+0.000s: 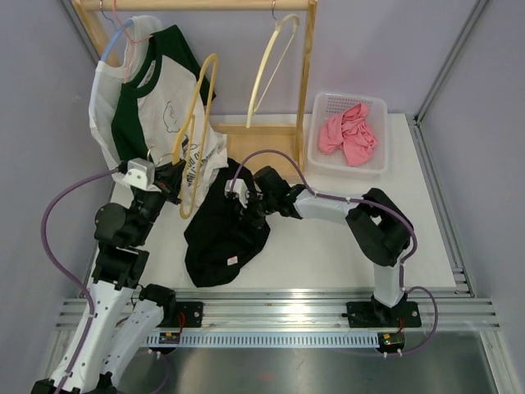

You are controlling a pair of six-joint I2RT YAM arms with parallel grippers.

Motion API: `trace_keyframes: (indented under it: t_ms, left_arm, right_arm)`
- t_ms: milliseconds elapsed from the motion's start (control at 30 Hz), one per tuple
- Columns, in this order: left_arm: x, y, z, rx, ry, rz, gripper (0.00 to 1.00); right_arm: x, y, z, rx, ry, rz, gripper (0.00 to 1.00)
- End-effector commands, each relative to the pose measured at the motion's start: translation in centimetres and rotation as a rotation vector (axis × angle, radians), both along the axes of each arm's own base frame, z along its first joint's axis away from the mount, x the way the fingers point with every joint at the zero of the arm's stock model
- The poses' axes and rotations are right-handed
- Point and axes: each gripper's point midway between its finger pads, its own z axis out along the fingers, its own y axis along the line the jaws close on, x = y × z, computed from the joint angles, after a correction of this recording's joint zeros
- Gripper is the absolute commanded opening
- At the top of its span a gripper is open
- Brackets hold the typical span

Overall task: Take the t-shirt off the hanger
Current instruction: Remove the tshirt from the hanger

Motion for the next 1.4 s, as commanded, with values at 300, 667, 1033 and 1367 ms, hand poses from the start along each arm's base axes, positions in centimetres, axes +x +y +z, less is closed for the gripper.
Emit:
trace_keyframes:
  t_ms: [300,667,1033,1367]
  left_arm:
    - [0.9,-0.7,-0.3,0.02,0.001,-0.023,0.0]
    - [1.4,-0.7,-1.0,0.038,0.04,-0.017,0.0]
    - [1.3,-1.0,-1.1,0.044,0.043,-0.036,0.0]
    - [1.2,-1.3,-1.2,0.046,0.049,-0.05,0.0]
  right_arm:
    - [0.4,-0.2,-2.8,-0.139,0.034,-0.136,0.99]
    - [0.2,-0.2,-7.7,-0.324,0.046,-0.145,0.99]
    - [-1.4,-2.4,-7.8,-0.436,-0.06,-0.165,0.26]
    - [3.0,-9.6,0.7,-0.329,-0.337,-0.658,0.0]
